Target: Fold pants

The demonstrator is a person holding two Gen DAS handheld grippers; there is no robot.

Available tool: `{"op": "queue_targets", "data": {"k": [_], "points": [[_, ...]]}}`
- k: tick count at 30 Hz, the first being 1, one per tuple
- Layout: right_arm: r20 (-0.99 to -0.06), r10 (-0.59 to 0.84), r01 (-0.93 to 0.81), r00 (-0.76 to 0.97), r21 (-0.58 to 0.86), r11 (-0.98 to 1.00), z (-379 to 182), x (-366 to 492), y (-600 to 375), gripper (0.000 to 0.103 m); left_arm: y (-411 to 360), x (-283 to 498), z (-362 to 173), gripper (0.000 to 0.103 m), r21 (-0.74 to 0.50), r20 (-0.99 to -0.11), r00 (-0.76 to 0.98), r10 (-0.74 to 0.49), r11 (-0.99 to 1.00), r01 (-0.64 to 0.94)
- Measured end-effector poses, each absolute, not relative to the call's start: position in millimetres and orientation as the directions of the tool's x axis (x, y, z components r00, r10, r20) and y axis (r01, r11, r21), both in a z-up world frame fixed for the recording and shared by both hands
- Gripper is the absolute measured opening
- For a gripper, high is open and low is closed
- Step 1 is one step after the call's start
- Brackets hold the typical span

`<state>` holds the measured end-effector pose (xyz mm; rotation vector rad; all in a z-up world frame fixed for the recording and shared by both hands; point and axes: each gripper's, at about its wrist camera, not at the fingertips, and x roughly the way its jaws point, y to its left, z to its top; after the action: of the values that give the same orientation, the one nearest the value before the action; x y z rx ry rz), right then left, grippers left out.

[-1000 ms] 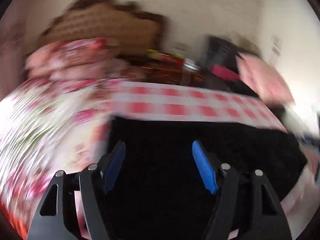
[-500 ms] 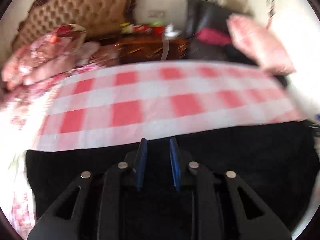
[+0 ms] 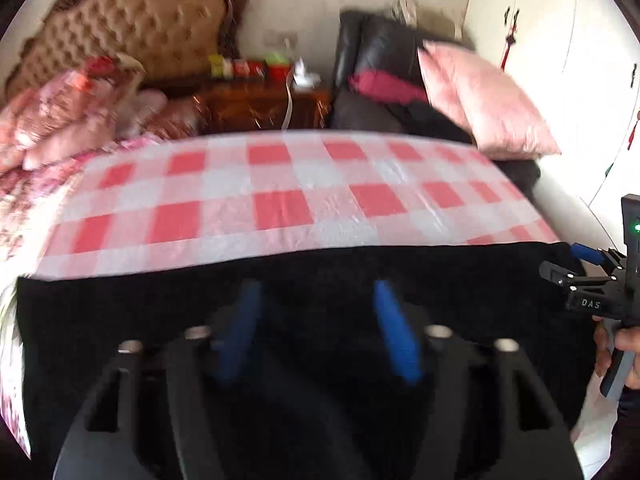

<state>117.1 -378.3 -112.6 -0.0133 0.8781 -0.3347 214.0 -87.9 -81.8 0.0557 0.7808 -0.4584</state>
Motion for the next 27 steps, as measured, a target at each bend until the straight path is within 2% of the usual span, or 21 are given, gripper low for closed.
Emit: {"op": "queue_targets", "data": {"k": [3, 6, 8, 11, 18, 27], "points": [[-0.719, -0.292, 0.296, 0.630, -0.126, 0.947, -99, 81, -361, 0.095, -62, 163, -77, 0.067, -0.136, -0.661, 0.653, -0.371, 0.914, 0.381], [-0.717, -0.291, 0.326, 0.633, -0.094, 0.941, -100, 50, -345, 0.095, -32, 126, -88, 0.067, -0.184, -0.670, 0.660, -0.340, 0.937, 0.296], [-0.722, -0.290, 0.342, 0.628, -0.079, 0.937, -105, 39, -339, 0.095, -12, 107, -97, 0.062, -0.136, -0.694, 0.674, -0.253, 0.966, 0.222], [-0.730, -0.307, 0.366, 0.611, -0.084, 0.927, -112, 20, -333, 0.095, 12, 86, -103, 0.060, -0.117, -0.701, 0.681, -0.212, 0.976, 0.183], [-0.769, -0.326, 0.402, 0.550, -0.098, 0.910, -139, 6, -343, 0.095, 49, 68, -124, 0.061, -0.075, -0.739, 0.663, -0.118, 0.993, 0.093], [-0.758, -0.271, 0.409, 0.593, -0.006, 0.912, -144, -4, -356, 0.096, 103, 49, -118, 0.062, -0.184, -0.721, 0.680, -0.133, 0.983, -0.003]]}}
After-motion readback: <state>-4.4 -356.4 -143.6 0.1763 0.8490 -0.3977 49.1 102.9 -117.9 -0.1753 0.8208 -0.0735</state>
